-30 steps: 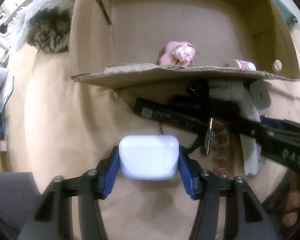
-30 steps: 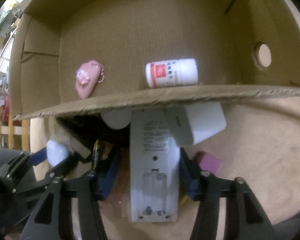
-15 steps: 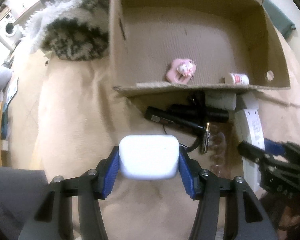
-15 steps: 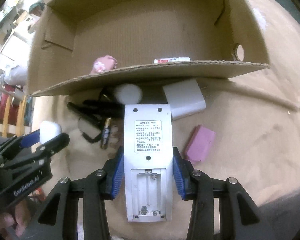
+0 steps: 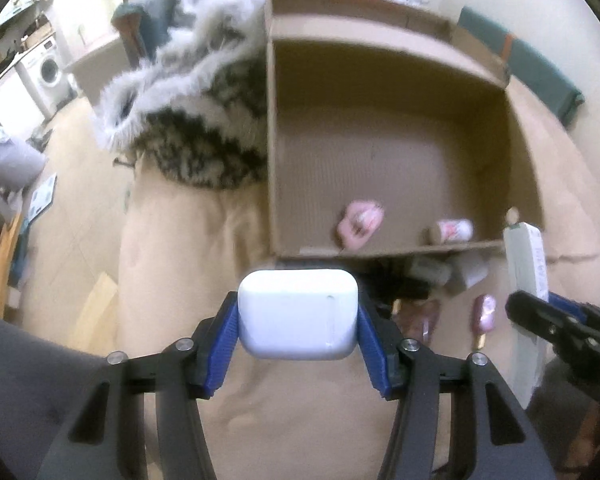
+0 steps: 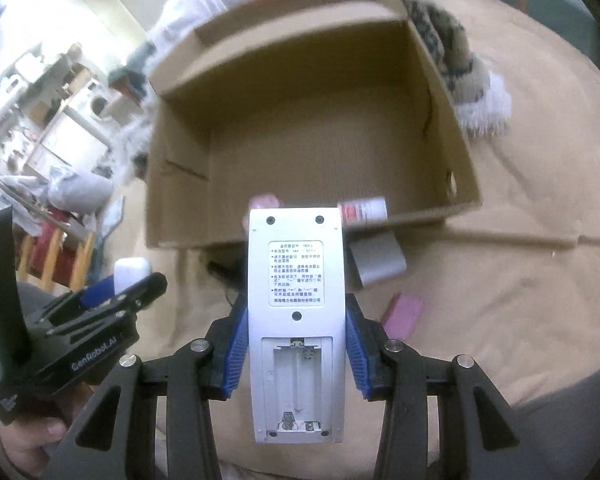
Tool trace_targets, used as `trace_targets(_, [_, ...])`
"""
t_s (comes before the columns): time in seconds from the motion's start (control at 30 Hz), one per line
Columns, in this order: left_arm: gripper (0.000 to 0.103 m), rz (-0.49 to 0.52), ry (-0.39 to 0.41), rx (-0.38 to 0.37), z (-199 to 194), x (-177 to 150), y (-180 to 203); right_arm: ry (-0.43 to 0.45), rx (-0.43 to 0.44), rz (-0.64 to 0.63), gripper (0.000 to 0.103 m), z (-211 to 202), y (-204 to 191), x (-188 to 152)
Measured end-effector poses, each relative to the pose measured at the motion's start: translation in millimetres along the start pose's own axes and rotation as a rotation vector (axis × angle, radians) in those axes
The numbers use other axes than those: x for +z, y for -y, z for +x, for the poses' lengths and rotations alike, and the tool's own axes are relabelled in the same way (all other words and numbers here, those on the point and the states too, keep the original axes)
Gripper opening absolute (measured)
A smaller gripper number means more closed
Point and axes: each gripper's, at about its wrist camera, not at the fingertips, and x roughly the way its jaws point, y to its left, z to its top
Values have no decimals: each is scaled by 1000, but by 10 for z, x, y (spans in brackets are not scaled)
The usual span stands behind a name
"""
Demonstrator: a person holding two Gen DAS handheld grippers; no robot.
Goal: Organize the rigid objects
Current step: 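Lower earbud case and remote into the box and open both tools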
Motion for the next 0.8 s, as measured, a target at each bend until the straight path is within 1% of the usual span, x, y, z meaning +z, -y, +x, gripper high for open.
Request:
trace_targets(0.07, [52, -3, 38, -17, -95, 62, 50, 21, 13, -2, 45, -45, -15, 66])
trace_targets(0.13, [52, 22, 50, -57, -142, 138, 109, 45, 25, -4, 45, -135, 6, 162])
trace_targets(0.23, [52, 54, 74, -26, -229, 279, 196, 77, 37, -14, 45, -201, -3, 345])
trace_targets(0.33, [52, 71, 86, -30, -258, 484, 270, 101, 37, -29, 45, -256, 24, 513])
trace_targets(0.4, [52, 66, 108, -22, -249, 616, 301, 118, 33, -37, 45, -277, 31, 633])
trace_targets(0.47, [52, 67, 120, -29, -239, 724, 338, 137, 32, -39, 45, -276, 65, 739])
trace_targets(0.57, [52, 75, 119, -49, -157, 874, 420, 155, 27, -29, 45, -234, 131, 923])
trace_targets(0.7, [52, 84, 91, -52, 62, 1016, 524, 148, 21, -21, 45, -27, 234, 1127])
trace_targets(0.8, [52, 118, 61, -67, 277, 1058, 639, 135, 20, -18, 45, 167, 321, 1229])
